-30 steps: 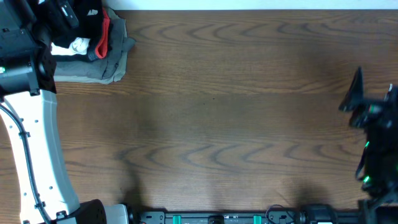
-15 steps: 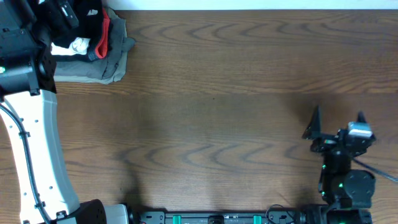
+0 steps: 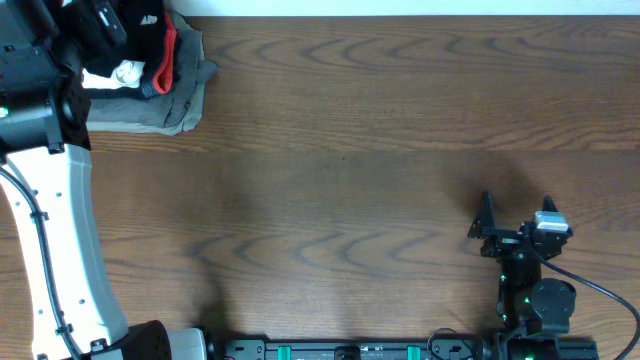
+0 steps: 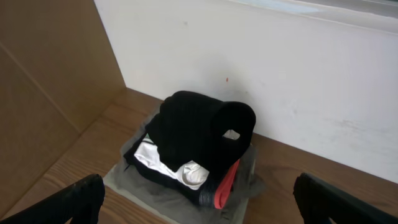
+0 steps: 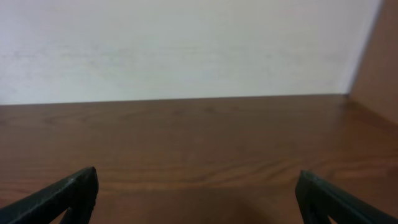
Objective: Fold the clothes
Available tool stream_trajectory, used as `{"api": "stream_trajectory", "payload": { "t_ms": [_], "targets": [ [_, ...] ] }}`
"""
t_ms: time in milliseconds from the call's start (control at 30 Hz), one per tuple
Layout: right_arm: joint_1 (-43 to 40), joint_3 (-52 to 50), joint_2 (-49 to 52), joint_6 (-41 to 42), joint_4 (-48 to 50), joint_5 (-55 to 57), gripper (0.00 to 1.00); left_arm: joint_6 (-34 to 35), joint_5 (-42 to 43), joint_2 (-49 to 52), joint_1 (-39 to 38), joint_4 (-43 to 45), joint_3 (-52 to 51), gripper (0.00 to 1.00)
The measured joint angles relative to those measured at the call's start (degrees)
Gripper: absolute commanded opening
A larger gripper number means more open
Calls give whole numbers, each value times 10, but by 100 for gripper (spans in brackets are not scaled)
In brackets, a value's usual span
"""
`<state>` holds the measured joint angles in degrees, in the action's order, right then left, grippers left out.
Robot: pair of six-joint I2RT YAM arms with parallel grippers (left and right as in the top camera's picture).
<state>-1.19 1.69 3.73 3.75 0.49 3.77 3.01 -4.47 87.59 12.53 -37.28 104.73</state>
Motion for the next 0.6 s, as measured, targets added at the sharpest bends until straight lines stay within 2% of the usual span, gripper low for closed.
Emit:
{"api": "stream_trajectory", "payload": {
  "t_ms": [300, 600],
  "targets": [
    [0, -13, -29, 23, -41, -4, 99, 0, 0, 0, 0, 0, 0, 98],
    [14, -13, -30, 24, -41, -8, 99, 0, 0, 0, 0, 0, 0, 98]
  ]
}}
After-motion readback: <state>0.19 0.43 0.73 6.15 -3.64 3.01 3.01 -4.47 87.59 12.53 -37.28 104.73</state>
